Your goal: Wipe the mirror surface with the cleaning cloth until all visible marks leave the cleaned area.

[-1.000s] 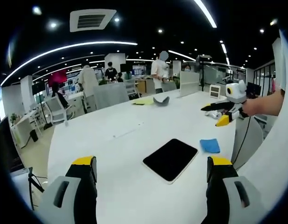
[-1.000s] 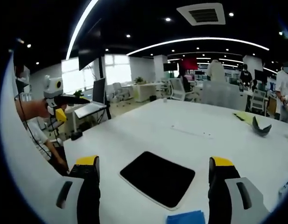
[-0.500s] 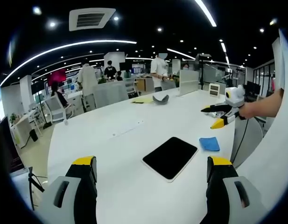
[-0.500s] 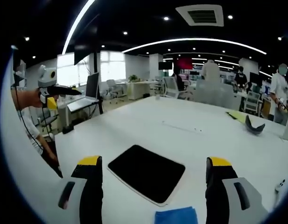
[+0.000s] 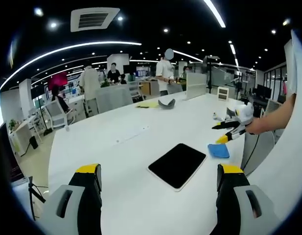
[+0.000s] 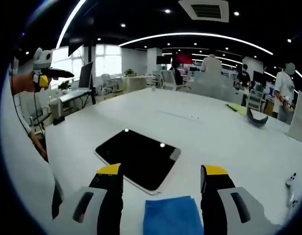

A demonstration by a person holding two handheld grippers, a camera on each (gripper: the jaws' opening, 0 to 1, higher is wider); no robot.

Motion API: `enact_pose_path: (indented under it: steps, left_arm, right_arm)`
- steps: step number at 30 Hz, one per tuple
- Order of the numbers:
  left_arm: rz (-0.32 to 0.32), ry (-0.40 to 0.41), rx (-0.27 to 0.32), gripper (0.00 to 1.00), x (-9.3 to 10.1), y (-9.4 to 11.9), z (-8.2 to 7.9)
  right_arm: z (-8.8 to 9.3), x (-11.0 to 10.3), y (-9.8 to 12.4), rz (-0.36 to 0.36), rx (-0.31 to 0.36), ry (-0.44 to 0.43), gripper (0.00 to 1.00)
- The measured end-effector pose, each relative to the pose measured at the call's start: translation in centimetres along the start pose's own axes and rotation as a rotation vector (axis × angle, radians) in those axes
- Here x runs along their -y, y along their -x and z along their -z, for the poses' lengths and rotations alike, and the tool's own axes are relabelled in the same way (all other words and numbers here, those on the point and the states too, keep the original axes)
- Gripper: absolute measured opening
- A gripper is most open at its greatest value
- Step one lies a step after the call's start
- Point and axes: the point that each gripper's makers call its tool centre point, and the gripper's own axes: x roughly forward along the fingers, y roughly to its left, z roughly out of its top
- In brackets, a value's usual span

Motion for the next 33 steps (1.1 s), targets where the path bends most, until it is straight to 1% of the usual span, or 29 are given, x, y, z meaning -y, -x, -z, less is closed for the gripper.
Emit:
enact_pose_path:
  steps: [2,4,5,7,9,12,14,15,18,20,23,28,30,32,33]
  left_arm:
    - [0.001,-0.003,-0.006,0.99,-0.1,-0.1,0.1]
    - [0.002,-0.006,-0.005,0.99,-0.1,-0.1,0.1]
    - [0.0,-0.004,-0.005,0.99,-0.2,0.0,0.1]
    - [-0.005,-0.001,-0.004,0.99,-0.3,0.1,0.2]
    - [-0.007,-0.001,-0.005,0.99,-0.4,0.1,0.3]
    - [-0.005,0.003,-0.008,0.99,-0.2,0.2,0.5]
    - [-0.003,-0.002,-0.012,0.99,-0.1,0.3,0.6]
    - [-0.002,-0.002,-0.013,0.99,0.0,0.3,0.6]
    - [-0.003,-0.002,-0.019,0.99,0.1,0.4,0.8]
    - [-0.002,-0.003,-0.02,0.99,0.2,0.6,0.8]
    - [-0.003,-0.007,-0.022,0.99,0.2,0.7,0.8]
    - [-0.005,-0.008,-0.024,0.99,0.3,0.8,0.8]
    - [-0.004,-0.01,-0.027,0.99,0.4,0.8,0.8]
    - [-0.003,-0.013,-0.033,0.99,0.5,0.9,1.0]
    - [-0.003,-0.015,-0.035,0.99,0.6,0.9,1.0]
  right_arm:
    - [1.4,0.2,0.0,0.003,-0.026,-0.009,0.6]
    - [2.5,0.4,0.0,0.012,-0.036,-0.013,0.58]
    - [3.3,0.5,0.0,0.017,-0.06,-0.011,0.56]
    - [4.1,0.4,0.0,0.015,-0.075,-0.014,0.52]
    - [5.1,0.5,-0.1,0.017,-0.092,-0.021,0.52]
    - [6.4,0.5,-0.1,0.017,-0.124,-0.017,0.48]
    - [6.8,0.6,-0.1,0.024,-0.129,-0.027,0.45]
    - [7.1,0.9,0.0,0.037,-0.135,-0.028,0.44]
    - [7.5,1.2,0.0,0.047,-0.138,-0.053,0.44]
    - [7.8,1.3,0.0,0.051,-0.142,-0.051,0.43]
    - [8.5,1.3,0.1,0.052,-0.163,-0.041,0.37]
    - [9.6,1.5,0.1,0.063,-0.187,-0.056,0.35]
    - [10.0,1.5,0.1,0.065,-0.193,-0.059,0.31]
    - [11.1,1.5,0.1,0.071,-0.224,-0.053,0.29]
    - [10.7,1.5,-0.2,0.075,-0.167,-0.055,0.29]
